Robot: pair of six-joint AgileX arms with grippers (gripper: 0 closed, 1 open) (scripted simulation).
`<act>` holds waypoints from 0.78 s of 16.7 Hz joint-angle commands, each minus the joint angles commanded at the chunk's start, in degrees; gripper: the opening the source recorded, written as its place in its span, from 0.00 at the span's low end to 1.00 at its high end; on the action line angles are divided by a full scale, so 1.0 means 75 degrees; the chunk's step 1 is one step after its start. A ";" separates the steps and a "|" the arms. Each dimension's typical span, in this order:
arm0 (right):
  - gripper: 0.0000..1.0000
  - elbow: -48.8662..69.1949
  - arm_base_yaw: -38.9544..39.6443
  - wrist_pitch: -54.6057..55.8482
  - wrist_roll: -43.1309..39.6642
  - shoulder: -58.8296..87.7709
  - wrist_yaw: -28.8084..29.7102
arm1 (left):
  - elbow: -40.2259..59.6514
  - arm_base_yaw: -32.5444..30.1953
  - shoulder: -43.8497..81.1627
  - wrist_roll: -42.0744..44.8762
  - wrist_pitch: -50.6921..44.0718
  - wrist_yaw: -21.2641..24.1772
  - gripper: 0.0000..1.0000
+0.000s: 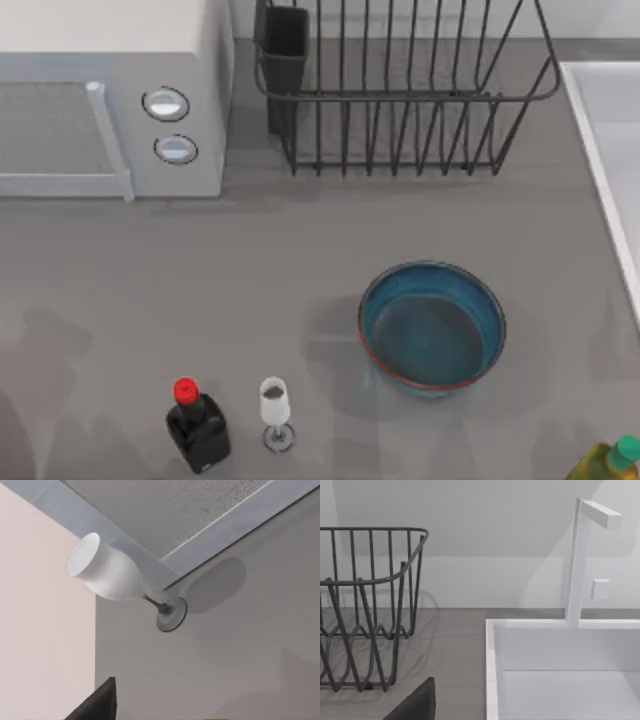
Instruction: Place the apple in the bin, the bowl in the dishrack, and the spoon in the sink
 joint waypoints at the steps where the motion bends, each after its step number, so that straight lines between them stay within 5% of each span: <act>1: 1.00 0.0000 0.0000 0.0000 0.0000 0.0000 0.0000 | -0.0192 -0.0137 -0.0369 -0.0901 0.0260 0.0046 1.00; 7: 1.00 0.0000 0.0000 0.0000 0.0000 0.0000 0.0000 | -0.1065 -0.0860 -0.2107 -0.4733 0.1439 0.0289 1.00; 13: 1.00 0.0000 0.0000 0.0000 0.0000 0.0000 0.0000 | -0.1346 -0.1117 -0.2635 -0.5814 0.1789 0.0371 1.00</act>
